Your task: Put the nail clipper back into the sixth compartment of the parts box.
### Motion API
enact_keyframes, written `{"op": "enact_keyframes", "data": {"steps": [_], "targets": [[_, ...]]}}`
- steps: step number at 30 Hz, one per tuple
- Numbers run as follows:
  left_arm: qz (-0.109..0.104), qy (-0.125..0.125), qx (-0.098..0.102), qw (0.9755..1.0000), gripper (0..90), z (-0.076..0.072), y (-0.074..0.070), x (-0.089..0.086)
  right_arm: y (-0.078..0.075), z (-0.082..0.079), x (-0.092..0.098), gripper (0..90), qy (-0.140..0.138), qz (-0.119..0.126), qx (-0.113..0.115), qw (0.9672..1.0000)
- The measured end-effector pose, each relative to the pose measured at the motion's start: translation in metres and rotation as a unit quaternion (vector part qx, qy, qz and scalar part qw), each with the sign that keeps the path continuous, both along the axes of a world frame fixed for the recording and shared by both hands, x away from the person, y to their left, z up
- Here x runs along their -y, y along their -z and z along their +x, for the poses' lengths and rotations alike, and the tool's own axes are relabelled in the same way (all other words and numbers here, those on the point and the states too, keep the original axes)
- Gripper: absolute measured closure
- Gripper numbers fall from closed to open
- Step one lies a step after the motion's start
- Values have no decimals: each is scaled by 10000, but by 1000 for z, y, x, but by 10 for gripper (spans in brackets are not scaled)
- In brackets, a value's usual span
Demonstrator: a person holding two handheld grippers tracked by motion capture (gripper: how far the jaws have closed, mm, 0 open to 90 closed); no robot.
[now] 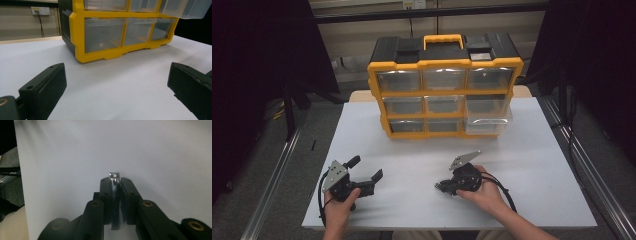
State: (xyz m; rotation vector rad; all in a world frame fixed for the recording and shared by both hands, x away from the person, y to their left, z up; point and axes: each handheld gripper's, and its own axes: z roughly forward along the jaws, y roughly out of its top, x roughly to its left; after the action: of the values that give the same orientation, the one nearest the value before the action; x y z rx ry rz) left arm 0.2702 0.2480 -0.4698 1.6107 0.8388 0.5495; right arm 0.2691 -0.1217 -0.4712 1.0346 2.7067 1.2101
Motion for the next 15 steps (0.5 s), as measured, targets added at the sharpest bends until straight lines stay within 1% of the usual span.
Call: {"op": "enact_keyframes", "data": {"steps": [2,3,4,5,6,7,8,9,11,12,13,14,15], "targets": [[20,-42,-7,10000,22,0,0,0,-1,1,1,815,1,-42,34,10000],[23,-37,-1,10000,22,0,0,0,-1,2,2,815,6,26,51,10000],[12,-27,1,10000,22,0,0,0,-3,1,3,823,35,1,12,10000],[16,-43,2,10000,23,0,0,0,-4,1,3,825,81,5,-76,9999],[18,-40,-2,10000,22,0,0,0,-6,2,4,900,47,11,33,10000],[15,-40,-1,10000,22,0,0,0,-8,2,6,900,86,78,61,9999],[21,-42,-1,10000,22,0,0,0,-11,3,7,900,52,122,6,9999],[17,-38,-3,10000,23,0,0,0,-13,4,8,900,69,86,-27,9999],[24,-28,-5,10000,22,0,0,0,-12,5,8,900,85,-35,-10,10000],[-8,-31,-2,10000,22,0,0,1,-11,5,8,900,54,-95,9,9999],[-3,-24,-1,10000,22,-1,-1,1,-11,4,8,900,88,-109,36,9999],[36,-48,21,10000,22,-1,-1,0,-11,4,8,900,23,-42,114,9999],[37,-34,6,10000,22,-1,-1,0,-12,3,8,900,56,-12,109,9999]]}}
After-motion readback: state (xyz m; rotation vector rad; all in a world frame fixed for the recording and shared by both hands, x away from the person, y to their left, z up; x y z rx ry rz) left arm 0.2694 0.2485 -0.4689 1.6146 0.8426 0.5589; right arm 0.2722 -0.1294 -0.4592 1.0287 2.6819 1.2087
